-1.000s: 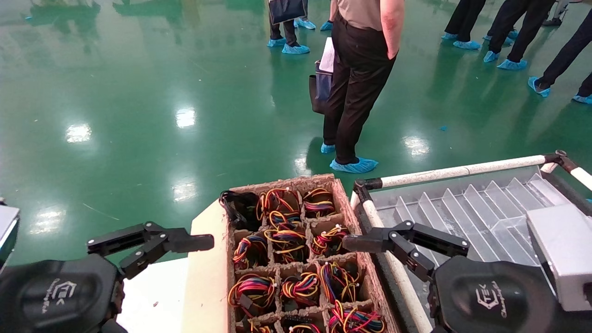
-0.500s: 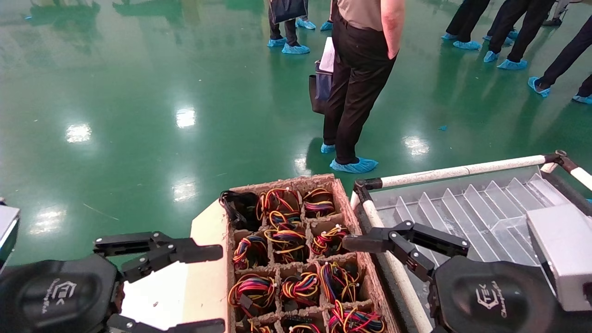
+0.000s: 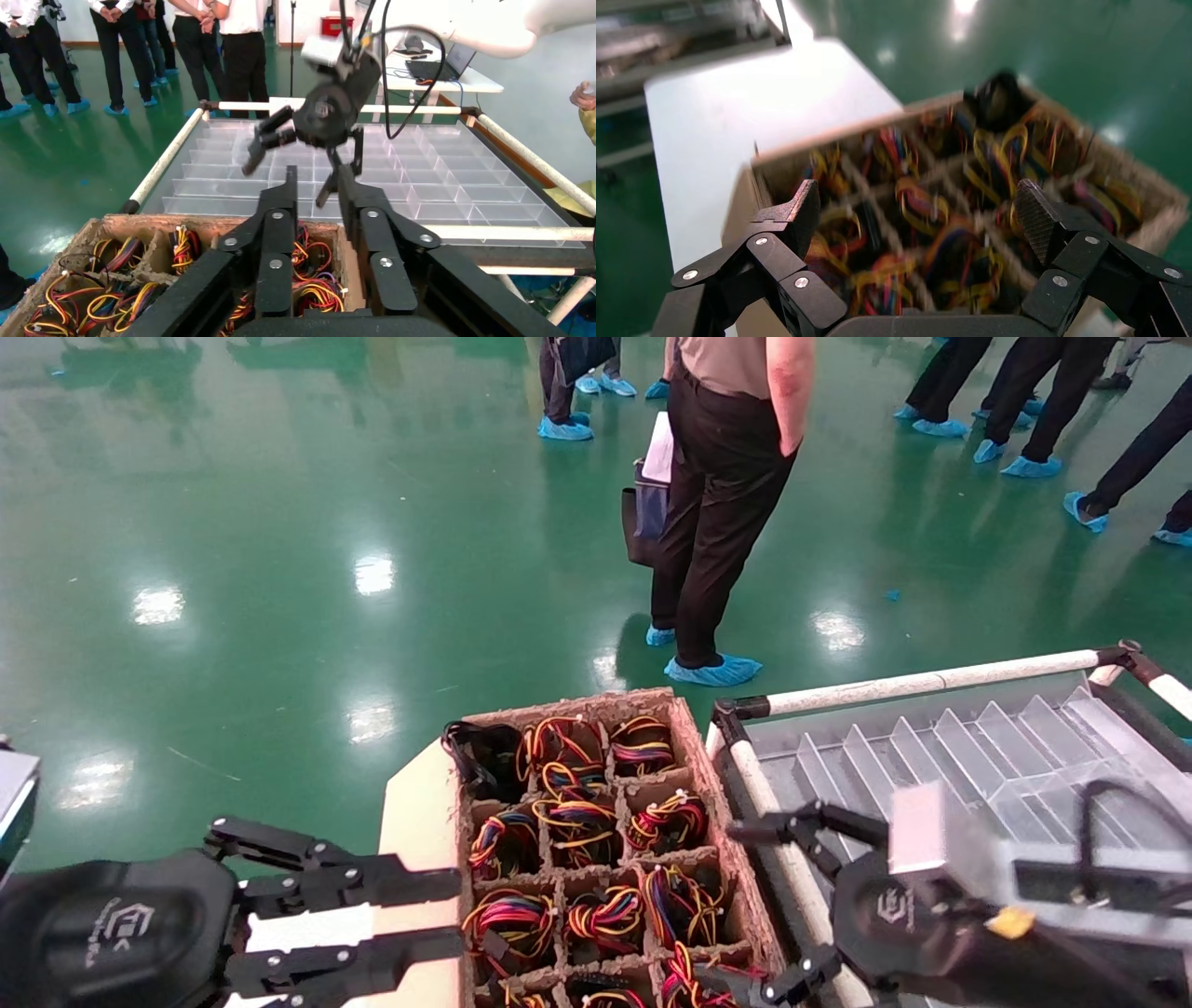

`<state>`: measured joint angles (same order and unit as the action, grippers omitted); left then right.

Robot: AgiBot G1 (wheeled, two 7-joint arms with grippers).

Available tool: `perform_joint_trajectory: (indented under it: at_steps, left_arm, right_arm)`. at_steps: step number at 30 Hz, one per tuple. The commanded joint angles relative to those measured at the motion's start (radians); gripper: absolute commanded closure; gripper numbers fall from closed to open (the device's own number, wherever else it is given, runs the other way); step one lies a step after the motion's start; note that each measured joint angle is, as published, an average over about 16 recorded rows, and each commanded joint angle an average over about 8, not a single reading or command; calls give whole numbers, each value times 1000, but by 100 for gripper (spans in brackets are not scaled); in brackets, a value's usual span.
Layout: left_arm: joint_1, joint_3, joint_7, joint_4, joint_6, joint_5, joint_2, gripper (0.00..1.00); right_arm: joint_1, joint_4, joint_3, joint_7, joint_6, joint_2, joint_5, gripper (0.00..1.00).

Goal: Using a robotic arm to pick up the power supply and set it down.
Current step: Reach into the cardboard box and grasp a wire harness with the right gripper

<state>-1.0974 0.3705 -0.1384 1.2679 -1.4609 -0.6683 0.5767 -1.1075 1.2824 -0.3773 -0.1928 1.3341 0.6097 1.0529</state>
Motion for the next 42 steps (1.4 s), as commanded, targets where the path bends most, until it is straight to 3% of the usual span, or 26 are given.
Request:
perform_joint_trajectory:
  at_steps: [1,3,8,11,14,16,18,22,25,42]
  left_arm:
    - [0,0,0,0,0,0,0,100]
    - [0,0,0,0,0,0,0,100]
    - [0,0,0,0,0,0,0,100]
    - [0,0,0,0,0,0,0,100]
    - [0,0,0,0,0,0,0,98]
    - [0,0,0,0,0,0,0,88]
    - [0,0,0,0,0,0,0,69]
    - [0,0,0,0,0,0,0,22]
    - [0,0,0,0,0,0,0,2]
    - [0,0,0,0,0,0,0,0]
  right_arm:
    - [-5,0,-18,-5,-9,1,43,4]
    - [-11,0,-33,-7,-4,1,72,19]
    - [-25,9,-61,-6,8,3,131,80]
    - [-32,18,-74,-7,8,7,162,99]
    - [-38,27,-86,-10,8,10,188,100]
    - [-41,31,-92,-12,7,12,203,100]
    - [-43,34,-97,-14,5,14,217,100]
    - [-45,39,-106,-21,-2,15,243,100]
    - [-46,42,-110,-28,-6,15,256,100]
    - [-39,49,-107,-26,-17,3,265,100]
